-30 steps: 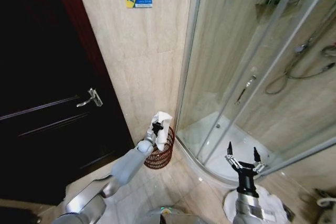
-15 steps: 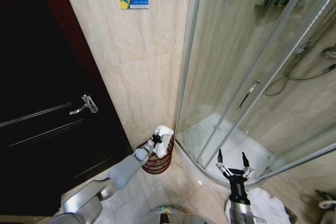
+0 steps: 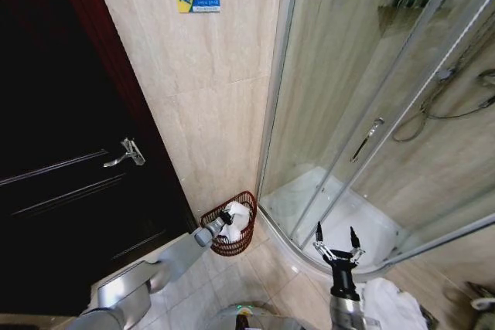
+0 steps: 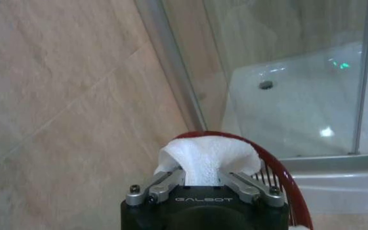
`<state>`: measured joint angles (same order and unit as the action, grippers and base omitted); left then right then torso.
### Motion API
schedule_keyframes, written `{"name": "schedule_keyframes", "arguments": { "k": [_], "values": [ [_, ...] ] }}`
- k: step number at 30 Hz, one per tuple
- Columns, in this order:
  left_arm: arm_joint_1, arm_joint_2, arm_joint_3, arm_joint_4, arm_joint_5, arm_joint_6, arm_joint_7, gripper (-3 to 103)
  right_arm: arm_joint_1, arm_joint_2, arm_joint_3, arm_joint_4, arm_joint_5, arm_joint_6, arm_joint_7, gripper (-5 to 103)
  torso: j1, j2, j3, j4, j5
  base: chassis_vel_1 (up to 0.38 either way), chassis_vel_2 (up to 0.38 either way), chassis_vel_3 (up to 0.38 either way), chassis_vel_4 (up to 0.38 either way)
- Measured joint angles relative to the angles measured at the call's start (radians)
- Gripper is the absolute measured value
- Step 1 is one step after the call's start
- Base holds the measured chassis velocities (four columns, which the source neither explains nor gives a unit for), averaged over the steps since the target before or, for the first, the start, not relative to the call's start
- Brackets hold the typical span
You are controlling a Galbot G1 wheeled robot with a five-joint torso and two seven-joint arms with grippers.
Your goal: Discard the used towel into the hamper.
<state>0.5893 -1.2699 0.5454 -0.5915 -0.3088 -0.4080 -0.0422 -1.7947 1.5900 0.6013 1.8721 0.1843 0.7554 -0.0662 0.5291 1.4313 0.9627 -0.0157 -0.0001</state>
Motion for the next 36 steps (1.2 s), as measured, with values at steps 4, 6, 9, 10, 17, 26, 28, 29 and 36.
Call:
{"name": "schedule_keyframes", "arguments": {
  "k": [4,6,9,10,17,26,28,29,36],
  "values": [
    [-0.008,0.000,0.063,0.016,-0.033,-0.006,-0.025,7,0.028,0.015,-0.010,-0.042,-0.012,0.021,-0.001,100,0.000,0.000,0.000,-0.0002,-0.0002,0.000,0.000,0.000,0.000],
    [-0.017,0.001,0.094,0.037,-0.035,-0.016,-0.031,7,0.038,0.018,-0.012,-0.053,-0.021,0.031,-0.001,100,0.000,0.000,0.000,-0.0002,0.0000,0.000,0.000,0.000,0.000],
    [-0.045,-0.016,0.176,0.110,-0.046,-0.026,-0.035,7,0.058,0.018,-0.011,-0.077,-0.049,0.063,-0.001,100,0.000,0.000,0.000,0.0000,-0.0001,0.000,0.000,0.000,0.000],
    [-0.045,-0.016,0.176,0.110,-0.046,-0.026,-0.035,7,0.058,0.018,-0.011,-0.077,-0.049,0.063,-0.001,100,0.000,0.000,0.000,0.0000,-0.0001,0.000,0.000,0.000,0.000],
    [-0.091,-0.064,0.246,0.239,-0.044,-0.039,-0.010,7,0.048,0.019,-0.008,-0.078,-0.050,0.070,0.003,100,0.000,0.000,0.000,-0.0003,-0.0001,0.000,0.000,0.000,0.000],
    [-0.107,-0.096,0.200,0.282,-0.020,-0.032,-0.053,17,0.033,0.019,-0.010,-0.065,-0.043,0.070,0.003,100,0.000,0.000,0.000,0.0000,0.0000,0.000,0.000,0.000,0.000],
    [-0.107,-0.097,0.190,0.279,-0.010,-0.033,-0.062,23,0.032,0.019,-0.010,-0.063,-0.042,0.070,0.003,100,0.000,0.000,0.000,-0.0002,-0.0001,0.000,0.000,0.000,0.000],
    [-0.107,-0.095,0.184,0.274,0.003,-0.034,-0.071,28,0.029,0.019,-0.012,-0.060,-0.041,0.070,0.003,100,0.000,0.000,0.000,-0.0002,-0.0001,0.000,0.000,0.000,0.000],
    [-0.129,-0.061,0.186,0.308,0.227,-0.138,0.010,55,0.024,0.019,-0.014,-0.054,-0.040,0.069,0.002,100,0.000,0.000,0.000,-0.0001,0.0003,0.000,0.000,0.000,0.000]
  ]
}}
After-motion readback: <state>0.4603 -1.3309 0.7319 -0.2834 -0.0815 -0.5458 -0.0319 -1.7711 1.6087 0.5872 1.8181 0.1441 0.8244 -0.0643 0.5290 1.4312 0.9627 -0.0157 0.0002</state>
